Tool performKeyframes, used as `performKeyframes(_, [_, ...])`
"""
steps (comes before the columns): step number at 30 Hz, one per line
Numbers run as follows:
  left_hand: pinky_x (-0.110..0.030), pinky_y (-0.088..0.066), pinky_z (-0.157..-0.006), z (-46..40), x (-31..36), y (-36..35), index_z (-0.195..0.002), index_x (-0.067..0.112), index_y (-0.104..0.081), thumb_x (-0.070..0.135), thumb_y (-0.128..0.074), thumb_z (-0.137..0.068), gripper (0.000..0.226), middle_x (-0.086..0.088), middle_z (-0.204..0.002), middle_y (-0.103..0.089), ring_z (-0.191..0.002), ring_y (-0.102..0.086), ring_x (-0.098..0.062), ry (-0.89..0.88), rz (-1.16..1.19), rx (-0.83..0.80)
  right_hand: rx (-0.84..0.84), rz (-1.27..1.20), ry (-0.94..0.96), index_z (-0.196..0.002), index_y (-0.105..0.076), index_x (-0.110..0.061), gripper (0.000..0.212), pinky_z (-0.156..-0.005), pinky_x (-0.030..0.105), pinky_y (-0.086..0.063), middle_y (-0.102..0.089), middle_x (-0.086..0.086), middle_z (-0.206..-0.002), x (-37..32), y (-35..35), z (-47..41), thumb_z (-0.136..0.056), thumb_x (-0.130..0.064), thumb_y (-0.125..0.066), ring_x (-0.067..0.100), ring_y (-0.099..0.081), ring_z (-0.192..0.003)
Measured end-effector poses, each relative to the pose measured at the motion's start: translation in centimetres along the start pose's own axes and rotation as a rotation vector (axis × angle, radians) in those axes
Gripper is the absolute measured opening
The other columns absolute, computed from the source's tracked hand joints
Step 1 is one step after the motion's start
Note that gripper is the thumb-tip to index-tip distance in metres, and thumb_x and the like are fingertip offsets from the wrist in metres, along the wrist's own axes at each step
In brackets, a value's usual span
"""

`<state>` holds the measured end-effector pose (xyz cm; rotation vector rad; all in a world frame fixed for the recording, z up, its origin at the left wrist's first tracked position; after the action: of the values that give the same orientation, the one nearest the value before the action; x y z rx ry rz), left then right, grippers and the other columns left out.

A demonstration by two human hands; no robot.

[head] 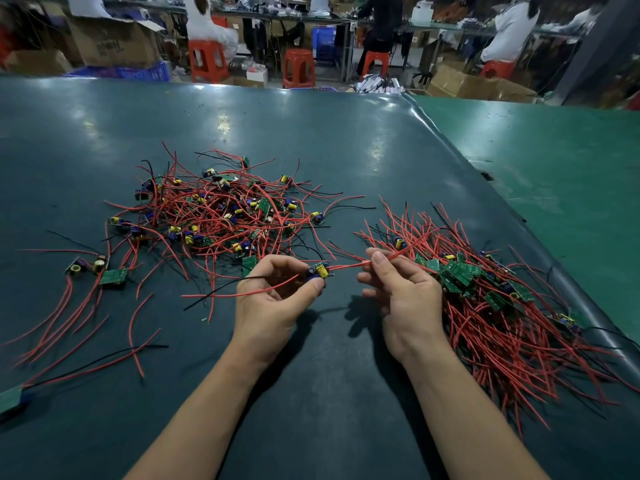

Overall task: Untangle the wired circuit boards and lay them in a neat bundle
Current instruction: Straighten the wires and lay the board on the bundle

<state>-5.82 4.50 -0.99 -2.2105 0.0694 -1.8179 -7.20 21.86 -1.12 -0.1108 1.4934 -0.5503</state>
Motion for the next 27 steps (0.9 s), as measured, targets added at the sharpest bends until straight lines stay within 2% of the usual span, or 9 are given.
performKeyframes(5, [-0.026,-0.057,-0.071,-0.2,-0.2,-0.1,-0.081,0.007,-0.059,-0.015,-0.073,-0.071,0.028,-0.009,-0.077,-0.068,-0.074,-0.068,-0.025,0.047,0.064,-0.007,-0.079,-0.311,-0.228,-0.085,-0.069,-0.008,0.014,-0.041,0.011,-0.042,-0.067,0.002,-0.063,0.5,-0.4,-0.2,-0.072,-0.007,-0.064,0.004,-0.056,-0.046])
performKeyframes(8, [-0.025,-0.056,-0.067,-0.1,-0.2,-0.3,-0.080,0.008,-0.059,-0.014,-0.072,-0.069,0.028,-0.008,-0.076,-0.067,-0.072,-0.069,-0.026,0.064,0.095,-0.039,-0.123,-0.368,-0.293,-0.088,-0.065,-0.006,0.014,-0.036,0.010,-0.035,-0.063,0.002,-0.061,0.7,-0.7,-0.2,-0.075,-0.007,-0.060,0.002,-0.047,-0.040])
performKeyframes(10, [-0.025,-0.056,-0.067,0.0,-0.3,-0.2,-0.080,0.009,-0.059,-0.014,-0.072,-0.070,0.028,-0.008,-0.076,-0.067,-0.072,-0.069,-0.026,0.061,0.084,-0.043,-0.085,-0.317,-0.277,-0.090,-0.066,-0.007,0.010,-0.036,0.010,-0.035,-0.064,0.001,-0.062,0.8,-0.4,-0.4,-0.088,-0.009,-0.057,0.002,-0.048,-0.041])
performKeyframes(12, [-0.026,-0.057,-0.068,0.0,-0.2,-0.2,-0.080,0.009,-0.059,-0.014,-0.073,-0.071,0.028,-0.009,-0.076,-0.067,-0.073,-0.069,-0.028,0.054,0.055,-0.036,-0.026,-0.281,-0.244,-0.091,-0.069,-0.009,0.017,-0.037,0.012,-0.037,-0.066,0.001,-0.066,0.9,0.1,-0.6,-0.096,-0.014,-0.054,0.004,-0.051,-0.044])
performKeyframes(19, [-0.025,-0.056,-0.068,-0.2,-0.1,0.1,-0.080,0.009,-0.059,-0.015,-0.072,-0.072,0.029,-0.012,-0.077,-0.066,-0.071,-0.068,-0.026,0.056,0.030,-0.009,-0.015,-0.339,-0.270,-0.086,-0.069,-0.009,0.010,-0.037,0.013,-0.035,-0.066,-0.002,-0.064,0.3,0.3,-0.6,-0.086,-0.014,-0.061,0.003,-0.049,-0.044])
performKeyframes(24, [-0.023,-0.056,-0.065,0.0,0.0,-0.3,-0.080,0.008,-0.059,-0.018,-0.070,-0.072,0.030,-0.008,-0.075,-0.067,-0.069,-0.069,-0.023,0.060,0.045,-0.045,-0.120,-0.507,-0.308,-0.089,-0.065,-0.008,0.014,-0.029,0.011,-0.024,-0.056,0.000,-0.062,0.1,-0.2,-0.3,-0.078,-0.008,-0.056,0.001,-0.031,-0.032])
performKeyframes(27, [-0.024,-0.055,-0.065,0.0,0.0,-0.4,-0.079,0.009,-0.059,-0.018,-0.070,-0.072,0.030,-0.008,-0.075,-0.067,-0.070,-0.068,-0.025,0.059,0.049,-0.057,-0.079,-0.419,-0.278,-0.089,-0.065,-0.012,0.011,-0.029,0.012,-0.023,-0.059,-0.001,-0.062,-0.2,0.2,-0.4,-0.083,-0.013,-0.057,0.002,-0.034,-0.034])
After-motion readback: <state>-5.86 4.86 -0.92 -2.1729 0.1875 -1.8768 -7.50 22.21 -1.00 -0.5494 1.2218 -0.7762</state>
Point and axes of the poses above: each hand's wrist, its own z-axis away from the middle knuckle, its own y-axis out of the back of the hand, x = y × z, the point moved 5 cm from there along -z, towards the middle knuckle
